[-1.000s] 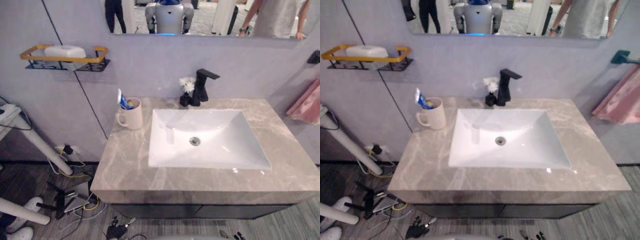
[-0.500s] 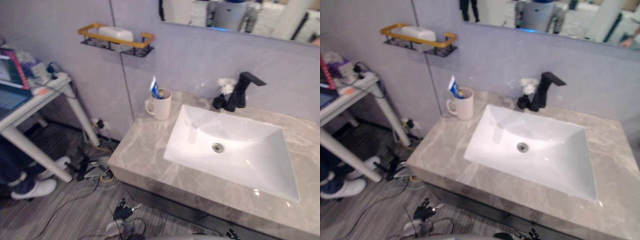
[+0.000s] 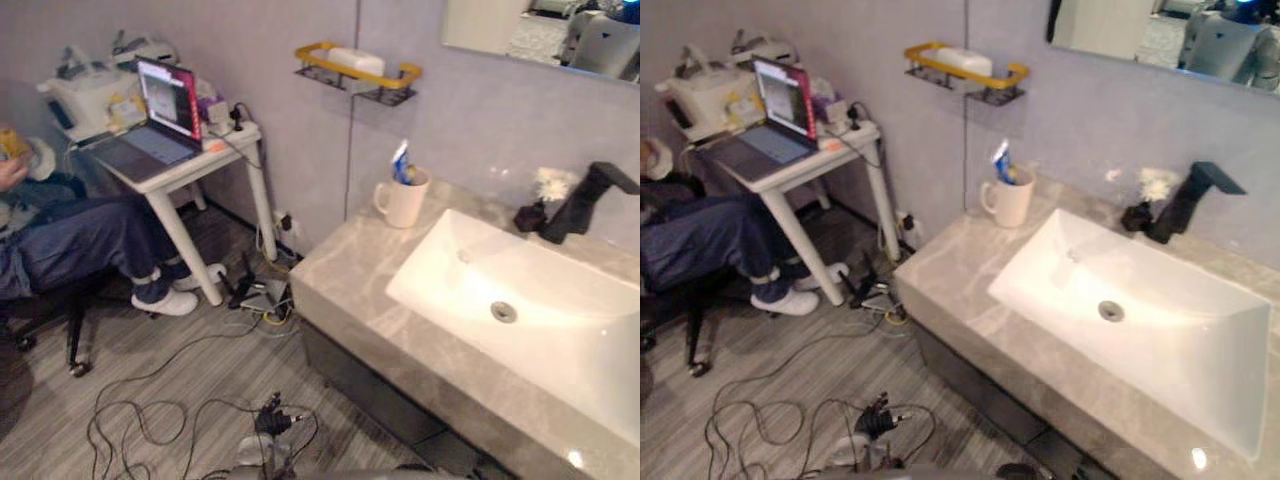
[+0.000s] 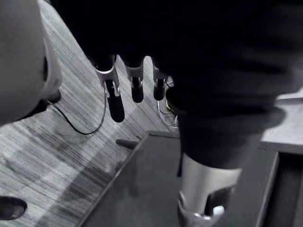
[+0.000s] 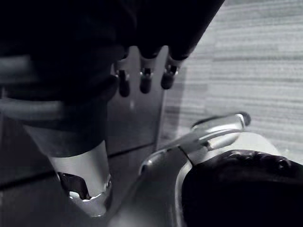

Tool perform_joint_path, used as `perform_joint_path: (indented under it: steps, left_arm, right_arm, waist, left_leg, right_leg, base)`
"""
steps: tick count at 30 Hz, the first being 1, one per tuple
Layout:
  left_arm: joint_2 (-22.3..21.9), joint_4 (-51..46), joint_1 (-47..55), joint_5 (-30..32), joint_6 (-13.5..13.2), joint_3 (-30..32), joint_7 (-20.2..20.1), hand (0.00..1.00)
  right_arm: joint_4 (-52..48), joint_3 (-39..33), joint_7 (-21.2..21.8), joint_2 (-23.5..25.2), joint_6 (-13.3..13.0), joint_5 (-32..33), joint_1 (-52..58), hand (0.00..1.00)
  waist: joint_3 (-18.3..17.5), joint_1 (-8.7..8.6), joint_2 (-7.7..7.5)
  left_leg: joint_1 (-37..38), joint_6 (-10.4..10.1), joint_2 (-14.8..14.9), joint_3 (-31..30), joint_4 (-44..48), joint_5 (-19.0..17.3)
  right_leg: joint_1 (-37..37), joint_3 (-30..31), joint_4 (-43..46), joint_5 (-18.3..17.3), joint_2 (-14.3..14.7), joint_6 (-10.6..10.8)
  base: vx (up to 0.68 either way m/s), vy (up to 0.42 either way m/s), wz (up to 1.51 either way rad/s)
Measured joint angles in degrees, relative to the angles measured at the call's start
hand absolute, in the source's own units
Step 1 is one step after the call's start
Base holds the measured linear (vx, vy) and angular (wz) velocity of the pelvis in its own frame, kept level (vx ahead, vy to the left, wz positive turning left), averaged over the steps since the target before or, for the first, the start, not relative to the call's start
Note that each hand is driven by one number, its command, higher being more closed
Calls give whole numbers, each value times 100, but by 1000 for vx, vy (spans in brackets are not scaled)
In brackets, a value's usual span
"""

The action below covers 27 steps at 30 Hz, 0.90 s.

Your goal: Organize washtable

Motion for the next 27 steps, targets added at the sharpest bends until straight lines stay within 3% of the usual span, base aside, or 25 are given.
perform_joint_path:
  steps: [4,6,11,17,20,23,24,25,26,27]
  left_arm:
    - [267,164,-5,63,2,-323,-2,0]
    - [377,191,6,71,4,-343,-12,0]
    - [506,193,99,77,2,-339,-13,0]
    - [505,192,102,185,-7,-287,-22,0]
    - [511,191,72,194,-14,-244,-23,0]
    - [456,247,66,287,-19,-246,-27,0]
    - [470,247,70,291,-23,-247,-26,0]
    - [450,246,68,294,-21,-244,-19,0]
    - [443,251,72,299,-19,-248,-20,0]
    - [461,254,51,302,-13,-247,-19,0]
  right_arm:
    - [7,97,-37,2,-28,-215,-31,0]
    - [7,214,36,-19,-33,-319,-22,0]
    - [142,310,212,-67,-55,-535,-166,0]
    - [333,368,237,-125,-4,-822,-339,0]
    - [361,434,238,-117,35,-896,-466,0]
    - [475,450,268,-193,34,-930,-553,0]
    - [493,447,341,-201,48,-929,-553,0]
    - [516,435,466,-205,111,-889,-552,0]
    - [526,431,513,-221,157,-875,-538,0]
    - [537,440,602,-263,251,-868,-566,0]
  waist:
    - [-87,-100,-71]
    - [-145,-95,-145]
    - [-150,-74,-166]
    - [-148,-19,-197]
    - [-110,36,-289]
    - [-94,46,-246]
    - [-89,56,-248]
    - [-86,49,-196]
    - [-58,29,-163]
    - [-41,26,-183]
  left_leg:
    - [37,-8,-380,-68,-392,51]
    - [156,33,-573,-49,-789,251]
    - [464,47,-668,19,-1079,418]
    - [427,131,-913,-240,-1251,528]
    - [383,182,-1075,-470,-1257,492]
    - [446,303,-1282,-877,-1285,413]
    - [538,355,-1331,-1068,-1329,416]
    - [631,435,-1374,-1272,-1402,428]
    - [638,472,-1381,-1374,-1426,436]
    - [632,528,-1389,-1590,-1462,450]
  right_leg:
    - [98,321,-363,119,-64,124]
    - [105,383,-560,207,-124,171]
    - [361,450,-851,395,-138,188]
    - [479,136,-1001,395,-251,305]
    - [605,-159,-1017,340,-374,397]
    - [490,-383,-78,283,-627,490]
    - [287,-293,608,324,-735,424]
    - [-2,-25,1337,390,-787,204]
    - [-122,166,1525,283,-726,161]
    - [-340,464,1611,3,-459,65]
  base:
    - [-35,144,22]
    - [43,75,15]
    - [65,27,-7]
    - [109,5,19]
    - [131,17,53]
    - [127,65,74]
    - [137,102,93]
    - [141,88,86]
    - [156,61,89]
    - [121,33,73]
